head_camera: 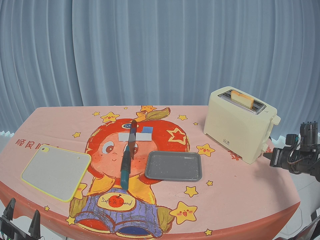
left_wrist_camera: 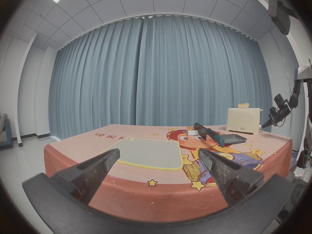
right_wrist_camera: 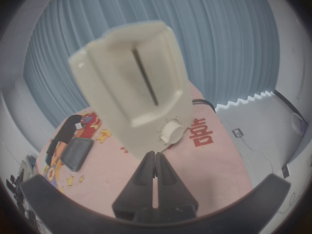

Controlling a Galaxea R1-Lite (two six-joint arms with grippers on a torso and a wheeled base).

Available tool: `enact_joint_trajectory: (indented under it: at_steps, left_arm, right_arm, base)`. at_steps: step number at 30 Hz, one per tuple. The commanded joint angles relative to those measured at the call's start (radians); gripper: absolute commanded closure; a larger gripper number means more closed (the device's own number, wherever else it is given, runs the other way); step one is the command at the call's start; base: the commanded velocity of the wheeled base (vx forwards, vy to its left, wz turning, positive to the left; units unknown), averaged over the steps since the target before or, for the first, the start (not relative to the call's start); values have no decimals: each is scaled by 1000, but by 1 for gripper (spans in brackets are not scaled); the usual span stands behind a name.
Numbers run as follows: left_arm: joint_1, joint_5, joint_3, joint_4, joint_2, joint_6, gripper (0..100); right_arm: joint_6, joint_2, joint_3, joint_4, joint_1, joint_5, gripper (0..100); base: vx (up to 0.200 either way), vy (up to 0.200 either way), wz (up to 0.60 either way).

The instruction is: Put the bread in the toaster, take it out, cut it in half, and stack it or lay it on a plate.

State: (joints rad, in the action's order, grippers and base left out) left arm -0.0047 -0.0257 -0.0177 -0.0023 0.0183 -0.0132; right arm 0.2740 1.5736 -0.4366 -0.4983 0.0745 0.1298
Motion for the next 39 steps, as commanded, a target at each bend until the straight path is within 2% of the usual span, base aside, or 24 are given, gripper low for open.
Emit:
enact_joint_trajectory:
  at_steps: [1, 12, 39]
  left_arm:
    - [0, 0, 18, 1, 2, -1, 0]
    - [0, 0, 18, -1, 2, -1, 0]
    - [0, 0, 18, -1, 2, -1, 0]
  right_arm:
    - [1, -149, 24, 6, 68, -4, 100]
    - [-3, -303, 22, 7, 185, -6, 100]
    - [-15, -319, 15, -6, 192, -6, 100]
  base:
    - [0, 0, 0]
    - [0, 0, 0]
    - [0, 0, 0]
